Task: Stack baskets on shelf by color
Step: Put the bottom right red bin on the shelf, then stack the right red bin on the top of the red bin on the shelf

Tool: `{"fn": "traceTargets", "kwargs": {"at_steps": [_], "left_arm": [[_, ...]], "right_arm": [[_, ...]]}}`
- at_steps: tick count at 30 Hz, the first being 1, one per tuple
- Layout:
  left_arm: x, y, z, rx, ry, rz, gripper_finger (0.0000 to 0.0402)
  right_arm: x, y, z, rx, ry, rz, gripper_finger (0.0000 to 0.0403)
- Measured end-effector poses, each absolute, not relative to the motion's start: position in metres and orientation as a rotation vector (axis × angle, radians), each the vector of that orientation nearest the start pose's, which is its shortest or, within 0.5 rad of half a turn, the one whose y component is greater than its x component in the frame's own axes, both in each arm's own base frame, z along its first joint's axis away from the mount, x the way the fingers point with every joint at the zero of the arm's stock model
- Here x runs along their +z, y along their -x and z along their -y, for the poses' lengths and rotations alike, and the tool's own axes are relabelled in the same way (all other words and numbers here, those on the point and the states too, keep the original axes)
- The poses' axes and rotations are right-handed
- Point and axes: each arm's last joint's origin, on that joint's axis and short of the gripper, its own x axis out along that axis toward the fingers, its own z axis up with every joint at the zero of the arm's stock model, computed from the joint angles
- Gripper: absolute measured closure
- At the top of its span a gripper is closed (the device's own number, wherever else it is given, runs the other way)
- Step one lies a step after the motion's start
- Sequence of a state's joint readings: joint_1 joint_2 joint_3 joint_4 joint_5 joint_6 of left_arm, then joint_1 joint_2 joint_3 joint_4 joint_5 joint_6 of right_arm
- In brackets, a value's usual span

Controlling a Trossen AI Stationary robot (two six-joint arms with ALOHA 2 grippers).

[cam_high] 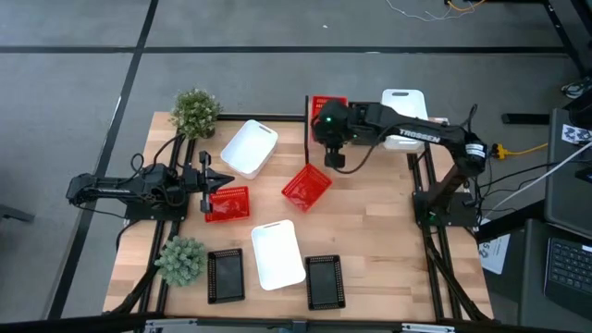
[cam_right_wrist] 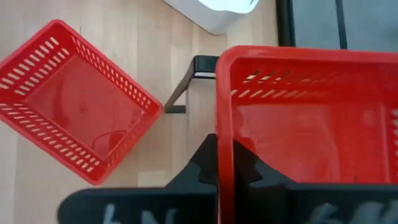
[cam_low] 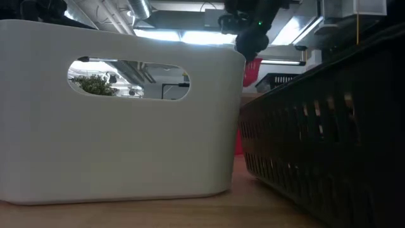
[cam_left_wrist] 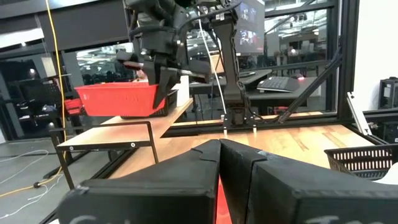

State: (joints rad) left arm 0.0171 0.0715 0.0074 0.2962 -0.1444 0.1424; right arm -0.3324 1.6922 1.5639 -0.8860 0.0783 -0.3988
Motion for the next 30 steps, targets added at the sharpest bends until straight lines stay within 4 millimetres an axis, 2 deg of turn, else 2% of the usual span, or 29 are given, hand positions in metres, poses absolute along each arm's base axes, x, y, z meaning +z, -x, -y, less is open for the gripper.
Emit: {"fn": "traceTargets", "kwargs": {"at_steps": [6,12,22,25,30], "left_arm": [[0.189,-0.099,-0.006,0.177,-0.126,0.22,0.0401],[0.189,-0.099,-0.006,0.177,-0.126,0.221,0.0401],[0.189,-0.099,-0.006,0.177,-0.126,0.221,0.0401],[0.189,-0.099,-0.006,0.177,-0.126,0.22,0.0401],[0.188,-0.099,-0.006,0.176,-0.126,0.215,0.0401]], "right_arm": [[0.295,-0.34,0.129,-0.101,0.164,-1.089,0.0403],[0.289,-0.341,0.136,-0.141,0.169,-1.117,0.0398],[0.29,-0.34,0.136,-0.149,0.172,-1.124,0.0319],[0.294,-0.339,0.137,-0.173,0.18,-1.132,0.03],[0.314,-0.339,0.133,-0.19,0.152,-1.12,0.0287]]}}
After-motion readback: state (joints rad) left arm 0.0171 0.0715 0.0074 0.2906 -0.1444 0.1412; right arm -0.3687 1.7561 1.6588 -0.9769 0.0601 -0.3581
